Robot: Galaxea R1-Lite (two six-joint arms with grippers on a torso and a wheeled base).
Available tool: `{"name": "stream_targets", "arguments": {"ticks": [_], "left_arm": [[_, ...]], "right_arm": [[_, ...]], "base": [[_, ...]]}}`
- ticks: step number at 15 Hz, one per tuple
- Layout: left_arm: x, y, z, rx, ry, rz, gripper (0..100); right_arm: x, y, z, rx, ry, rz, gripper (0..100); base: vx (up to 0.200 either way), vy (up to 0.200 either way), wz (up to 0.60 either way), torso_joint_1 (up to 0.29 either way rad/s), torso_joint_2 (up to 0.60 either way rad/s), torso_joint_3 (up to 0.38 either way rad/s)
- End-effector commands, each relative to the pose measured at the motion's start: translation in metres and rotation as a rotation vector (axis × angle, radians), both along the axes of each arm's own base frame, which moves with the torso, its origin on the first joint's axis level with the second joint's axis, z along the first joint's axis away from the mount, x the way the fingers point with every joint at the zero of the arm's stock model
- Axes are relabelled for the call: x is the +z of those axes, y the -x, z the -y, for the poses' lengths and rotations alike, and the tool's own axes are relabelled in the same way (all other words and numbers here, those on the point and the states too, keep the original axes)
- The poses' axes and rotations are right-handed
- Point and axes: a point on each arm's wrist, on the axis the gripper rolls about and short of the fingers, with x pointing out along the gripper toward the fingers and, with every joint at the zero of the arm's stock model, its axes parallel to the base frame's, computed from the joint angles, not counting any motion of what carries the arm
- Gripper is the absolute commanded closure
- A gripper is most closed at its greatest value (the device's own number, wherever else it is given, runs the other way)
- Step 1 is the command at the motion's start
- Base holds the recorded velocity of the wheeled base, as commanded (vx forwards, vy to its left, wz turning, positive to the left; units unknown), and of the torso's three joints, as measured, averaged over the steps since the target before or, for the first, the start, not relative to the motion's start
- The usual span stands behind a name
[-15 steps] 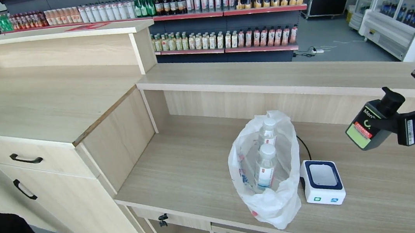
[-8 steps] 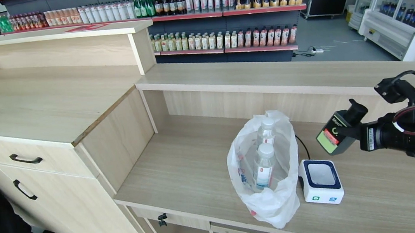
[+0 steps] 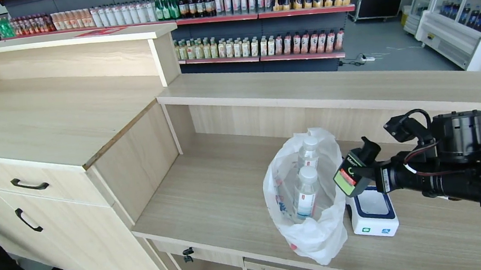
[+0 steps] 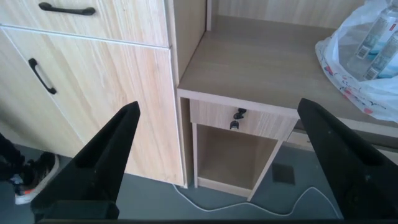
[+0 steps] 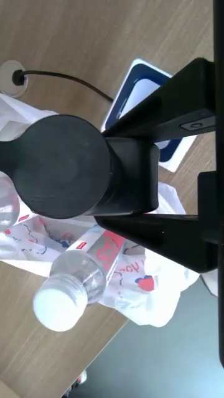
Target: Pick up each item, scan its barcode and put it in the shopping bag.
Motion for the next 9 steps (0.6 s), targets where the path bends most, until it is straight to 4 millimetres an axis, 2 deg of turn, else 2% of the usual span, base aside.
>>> {"name": "stream_targets", "arguments": {"ticks": [1, 9], "left_arm": [[0.000, 0.000, 0.000, 0.000, 0.000, -0.001, 0], [0.000, 0.000, 0.000, 0.000, 0.000, -0.001, 0]], "right_arm": [[-0.015, -0.006, -0.007, 0.021, 0.009, -0.030, 100], [-0.041, -0.025, -0.012, 0.020, -0.002, 0.008, 100]], "base": [[0.000, 0.000, 0.00, 0.000, 0.00, 0.000], [0.000, 0.000, 0.00, 0.000, 0.00, 0.000]]}}
